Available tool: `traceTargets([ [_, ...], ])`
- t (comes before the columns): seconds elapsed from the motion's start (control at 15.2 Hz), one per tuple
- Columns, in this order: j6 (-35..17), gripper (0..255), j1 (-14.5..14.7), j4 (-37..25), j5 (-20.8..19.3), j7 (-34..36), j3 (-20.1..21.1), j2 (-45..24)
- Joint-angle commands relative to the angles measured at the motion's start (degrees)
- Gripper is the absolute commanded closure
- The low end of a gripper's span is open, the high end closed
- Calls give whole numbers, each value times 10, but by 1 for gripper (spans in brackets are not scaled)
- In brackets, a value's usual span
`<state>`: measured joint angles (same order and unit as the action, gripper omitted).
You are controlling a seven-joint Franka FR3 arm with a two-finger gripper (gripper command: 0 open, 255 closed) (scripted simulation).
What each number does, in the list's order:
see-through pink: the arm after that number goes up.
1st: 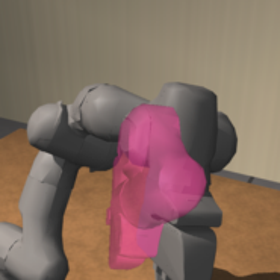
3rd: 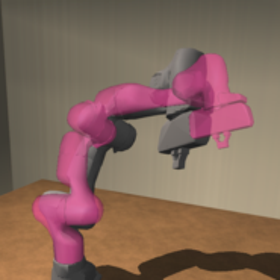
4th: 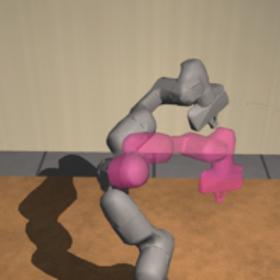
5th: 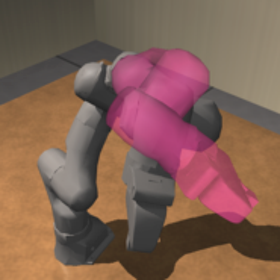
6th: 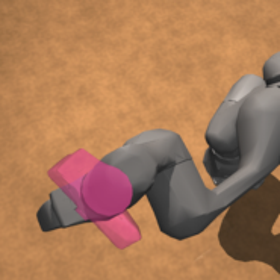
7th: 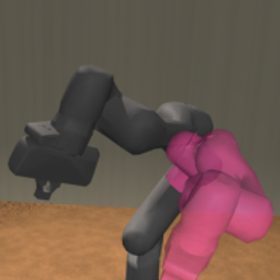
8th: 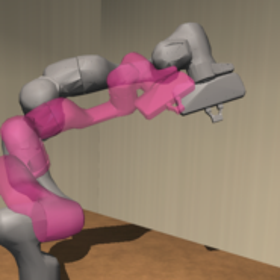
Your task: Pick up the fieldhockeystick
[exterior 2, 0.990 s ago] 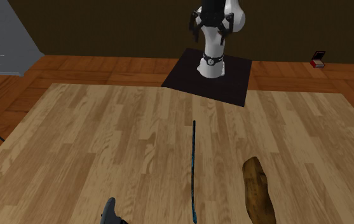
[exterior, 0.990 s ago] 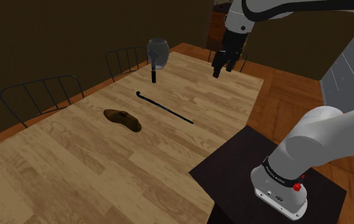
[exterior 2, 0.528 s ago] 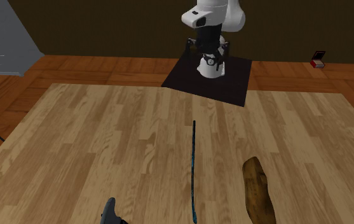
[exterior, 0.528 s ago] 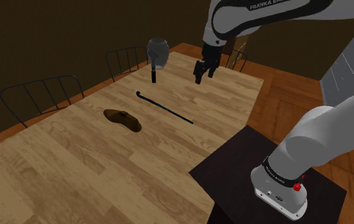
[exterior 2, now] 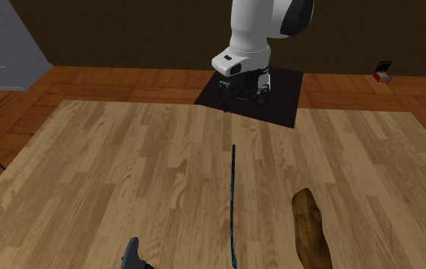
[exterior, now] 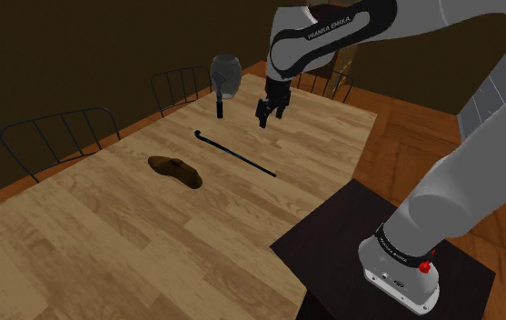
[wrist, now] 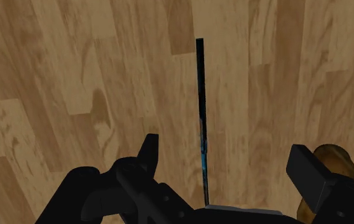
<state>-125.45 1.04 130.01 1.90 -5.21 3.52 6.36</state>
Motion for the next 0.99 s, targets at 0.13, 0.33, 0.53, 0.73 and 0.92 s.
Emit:
traceTargets([
  [0.13, -40, 0, 5, -57, -9, 1, 6, -98],
  [0.33, -58, 0, 8, -106, -18, -1, 7, -166],
  [0.53, -70, 0, 12, -162, -26, -2, 8, -234],
  [0.73, -75, 0, 18, -225, -35, -3, 8, -303],
  [0.92, -73, 0, 24, -296, -43, -5, 7, -372],
])
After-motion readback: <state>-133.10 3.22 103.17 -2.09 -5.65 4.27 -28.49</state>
